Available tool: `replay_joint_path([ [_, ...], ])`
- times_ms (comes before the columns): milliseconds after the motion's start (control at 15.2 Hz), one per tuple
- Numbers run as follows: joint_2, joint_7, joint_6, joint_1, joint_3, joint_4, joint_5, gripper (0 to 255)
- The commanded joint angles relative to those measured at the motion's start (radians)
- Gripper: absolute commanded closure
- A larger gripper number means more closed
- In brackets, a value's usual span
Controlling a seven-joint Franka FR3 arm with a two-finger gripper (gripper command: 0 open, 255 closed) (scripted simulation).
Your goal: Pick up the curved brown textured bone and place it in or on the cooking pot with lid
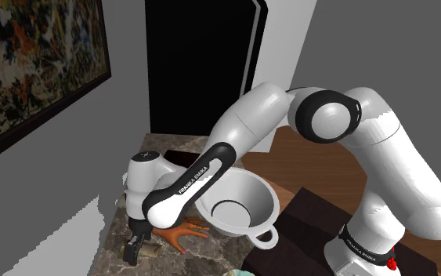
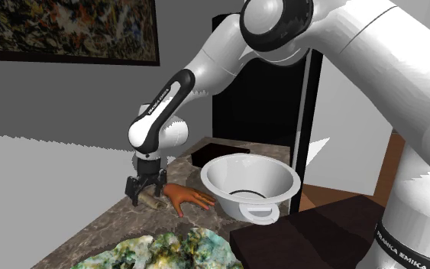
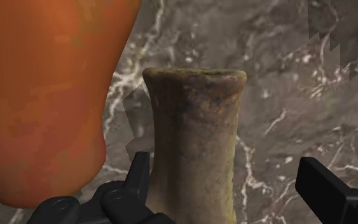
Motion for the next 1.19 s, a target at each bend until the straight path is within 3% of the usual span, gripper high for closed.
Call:
replay_joint_path([
  [0,0.017,0.002,0.011,0.005,-0.003,0.007,-0.002,0],
  [528,0.017,0.002,0.011,0.005,-0.003,0.007,-0.002,0],
  [594,0.017,0.002,0.011,0.005,-0.003,0.007,-0.002,255],
  [1122,0.017,0.002,0.011,0.005,-0.003,0.007,-0.002,255],
])
